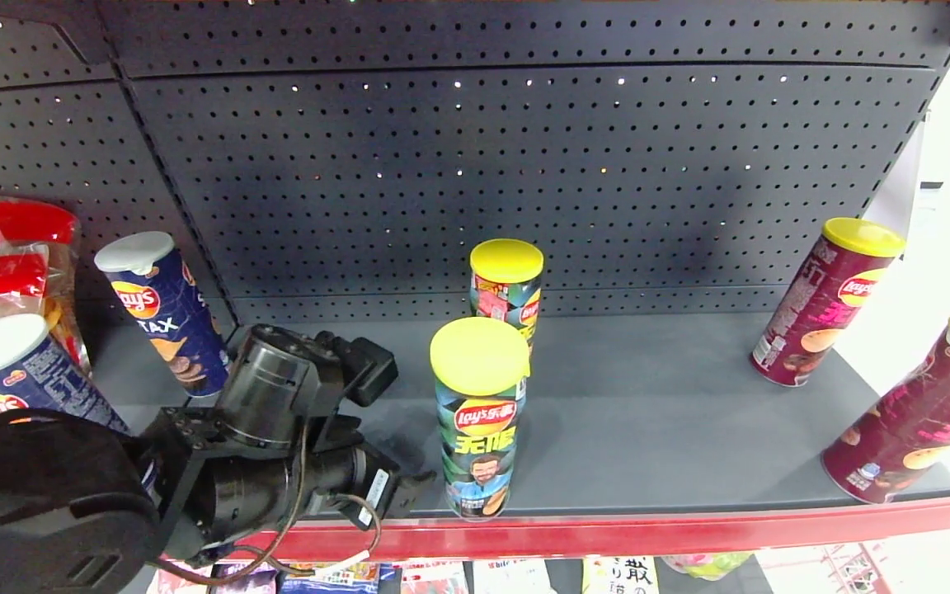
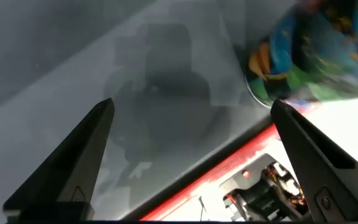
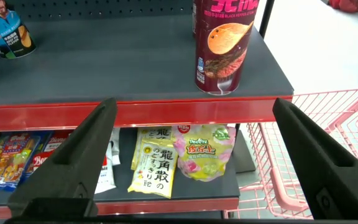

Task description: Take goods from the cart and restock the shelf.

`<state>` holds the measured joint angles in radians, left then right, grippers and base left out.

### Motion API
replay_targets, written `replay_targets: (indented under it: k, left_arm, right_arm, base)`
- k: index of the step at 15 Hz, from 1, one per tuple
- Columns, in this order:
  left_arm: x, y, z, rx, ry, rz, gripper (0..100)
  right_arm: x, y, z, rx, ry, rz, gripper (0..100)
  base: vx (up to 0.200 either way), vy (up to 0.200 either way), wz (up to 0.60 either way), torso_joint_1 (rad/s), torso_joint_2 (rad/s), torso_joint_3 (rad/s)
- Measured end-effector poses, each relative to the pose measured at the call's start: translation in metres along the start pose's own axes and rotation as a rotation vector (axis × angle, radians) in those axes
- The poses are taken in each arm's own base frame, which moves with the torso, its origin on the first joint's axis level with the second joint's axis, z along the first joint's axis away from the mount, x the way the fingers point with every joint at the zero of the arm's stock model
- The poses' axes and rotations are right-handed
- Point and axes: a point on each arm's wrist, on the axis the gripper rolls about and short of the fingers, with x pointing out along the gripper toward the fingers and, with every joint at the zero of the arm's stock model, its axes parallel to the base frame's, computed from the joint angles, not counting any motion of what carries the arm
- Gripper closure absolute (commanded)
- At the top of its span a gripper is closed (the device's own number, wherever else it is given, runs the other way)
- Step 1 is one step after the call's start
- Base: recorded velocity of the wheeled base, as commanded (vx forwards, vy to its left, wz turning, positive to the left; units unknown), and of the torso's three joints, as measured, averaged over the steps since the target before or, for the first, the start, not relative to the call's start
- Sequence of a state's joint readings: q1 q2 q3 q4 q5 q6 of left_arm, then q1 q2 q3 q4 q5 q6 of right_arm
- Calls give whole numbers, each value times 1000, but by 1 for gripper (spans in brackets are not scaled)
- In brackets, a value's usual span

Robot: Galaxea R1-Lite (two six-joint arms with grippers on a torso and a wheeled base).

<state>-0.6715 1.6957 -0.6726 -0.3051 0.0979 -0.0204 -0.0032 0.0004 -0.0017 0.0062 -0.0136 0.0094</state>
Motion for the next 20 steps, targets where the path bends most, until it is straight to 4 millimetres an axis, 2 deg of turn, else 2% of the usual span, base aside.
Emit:
replay_targets:
  k: [15, 20]
  left_arm:
    - [17, -2, 14, -16, -12, 20, 0]
    - [21, -8, 16, -4, -12, 6, 0]
  right_arm:
    - [0, 0, 0, 0, 0, 0, 0]
    - [0, 0, 0, 0, 0, 0, 0]
  base:
    - [0, 0, 0, 0, 0, 0]
    - [0, 0, 0, 0, 0, 0]
